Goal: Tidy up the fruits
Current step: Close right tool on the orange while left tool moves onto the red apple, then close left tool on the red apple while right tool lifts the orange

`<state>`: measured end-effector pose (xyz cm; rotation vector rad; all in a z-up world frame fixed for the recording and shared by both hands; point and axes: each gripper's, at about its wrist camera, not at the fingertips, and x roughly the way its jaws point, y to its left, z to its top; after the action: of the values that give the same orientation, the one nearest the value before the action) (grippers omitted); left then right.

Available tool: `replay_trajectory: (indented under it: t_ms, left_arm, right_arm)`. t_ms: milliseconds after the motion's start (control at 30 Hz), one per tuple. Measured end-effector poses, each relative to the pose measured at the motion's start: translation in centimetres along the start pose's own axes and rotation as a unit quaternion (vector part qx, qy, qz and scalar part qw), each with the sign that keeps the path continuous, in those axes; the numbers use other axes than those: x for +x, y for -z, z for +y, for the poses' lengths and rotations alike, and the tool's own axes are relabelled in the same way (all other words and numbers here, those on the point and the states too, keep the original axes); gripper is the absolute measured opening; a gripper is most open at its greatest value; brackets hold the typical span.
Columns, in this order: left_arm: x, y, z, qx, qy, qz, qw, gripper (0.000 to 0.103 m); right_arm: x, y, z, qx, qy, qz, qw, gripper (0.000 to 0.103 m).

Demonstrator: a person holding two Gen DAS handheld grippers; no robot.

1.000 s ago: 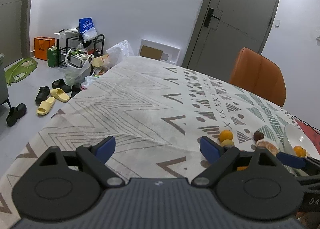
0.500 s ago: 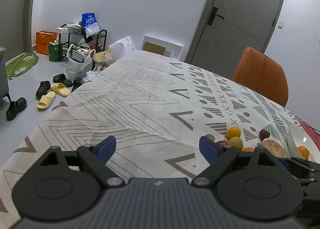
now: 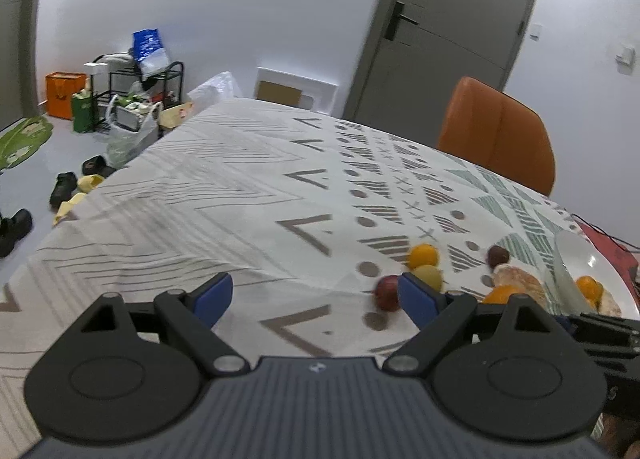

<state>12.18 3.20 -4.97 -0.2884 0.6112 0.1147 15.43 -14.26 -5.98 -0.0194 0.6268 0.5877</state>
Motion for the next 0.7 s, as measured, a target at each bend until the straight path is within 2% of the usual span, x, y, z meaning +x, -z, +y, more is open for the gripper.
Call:
replay_trajectory:
  t_ms: [233, 367, 433, 533, 600, 700]
  left_arm:
    - [1.2, 0.4, -2.4, 0.023, 0.012, 0.010, 0.9996, 0.085]
    - [2.4, 0.9, -3.4, 0.033, 0.009, 0.026, 0.9991, 0.073]
    - [2.5, 1.2, -4.0, 0.048, 0.001, 0.018, 0.9987, 0.067]
    - [2.6, 1.3, -4.3, 0.054, 0.006, 0.013, 0.9984, 0.049]
    - [2.7, 1.1, -4.2, 0.047, 0.012, 0.015, 0.9987, 0.026]
    - [2.7, 1.0, -4.0, 0.037, 0.015, 0.018, 0.9990, 0.021]
  right_arm:
    - [-1.7, 0.6, -2.2, 0.025, 0.019, -0.015, 0.999, 0.036]
    - [-2.8, 1.1, -3.5, 0.040, 0.030, -0.026, 0.998, 0.036]
    - [-3.2, 1.2, -4.1, 0.047, 0.035, -0.031, 0.998, 0.036]
    - [-3.5, 1.5, -4.8, 0.057, 0.043, -0.035, 0.997, 0.036]
    - [-3.5, 1.5, -5.1, 0.061, 0.047, -0.036, 0.996, 0.036]
    - [-3.5, 1.5, -5.2, 0.062, 0.048, -0.040, 0.996, 0.036]
